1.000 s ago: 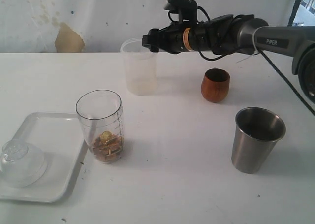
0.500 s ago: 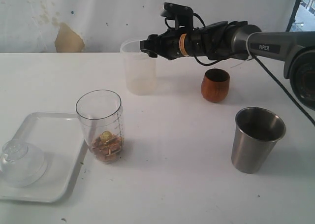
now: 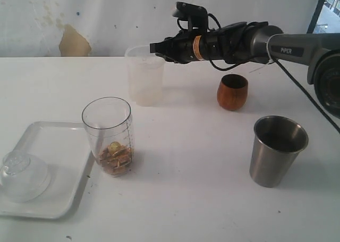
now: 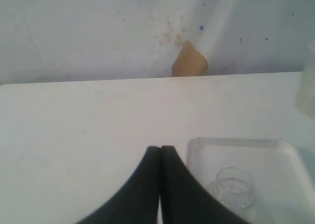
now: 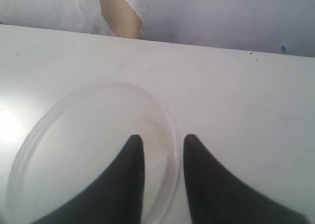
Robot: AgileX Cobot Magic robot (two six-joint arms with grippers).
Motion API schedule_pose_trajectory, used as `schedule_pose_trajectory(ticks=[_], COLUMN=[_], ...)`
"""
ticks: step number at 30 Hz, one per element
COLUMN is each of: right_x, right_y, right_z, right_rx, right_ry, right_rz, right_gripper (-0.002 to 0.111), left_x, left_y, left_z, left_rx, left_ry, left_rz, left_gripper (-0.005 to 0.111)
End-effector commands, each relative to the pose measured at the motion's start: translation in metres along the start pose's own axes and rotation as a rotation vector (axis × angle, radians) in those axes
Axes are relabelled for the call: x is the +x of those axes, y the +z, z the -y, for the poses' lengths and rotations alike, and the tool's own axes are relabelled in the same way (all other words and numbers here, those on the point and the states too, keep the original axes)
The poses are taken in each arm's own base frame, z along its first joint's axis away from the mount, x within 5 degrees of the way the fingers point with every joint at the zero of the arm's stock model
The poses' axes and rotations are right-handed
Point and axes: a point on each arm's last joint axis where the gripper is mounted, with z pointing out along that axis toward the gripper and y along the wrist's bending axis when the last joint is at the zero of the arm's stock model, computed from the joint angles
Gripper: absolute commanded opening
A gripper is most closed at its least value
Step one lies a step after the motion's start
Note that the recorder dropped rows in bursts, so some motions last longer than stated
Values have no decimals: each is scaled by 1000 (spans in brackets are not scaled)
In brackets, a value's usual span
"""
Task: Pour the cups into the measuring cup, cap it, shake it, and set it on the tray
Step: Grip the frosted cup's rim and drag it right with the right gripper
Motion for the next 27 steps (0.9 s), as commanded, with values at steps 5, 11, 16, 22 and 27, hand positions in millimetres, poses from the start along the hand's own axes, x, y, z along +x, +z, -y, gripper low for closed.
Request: schedule_pose_trajectory(ticks=[5,11,16,22,27], right_x=[0,-31,-56,-38,-20], right_y=[-2,-28,-74,-120,-142], right_z=[-6,-27,-46,-43,-39], right_rx=[-49,-96,-36,185,317], right_ry=[-31,-88,-251,-314,-335], right_rz=[-24,32,102,80,50], right_gripper=[0,0,0,0,0], left_x=[0,0,0,0,0], left_y=[0,0,0,0,0], left_z=[0,0,0,0,0], left_rx=[6,6,6,6,6], left_ry=[-6,-6,-6,-6,-6], left_rz=[7,7,7,7,7], left_gripper=[0,0,0,0,0])
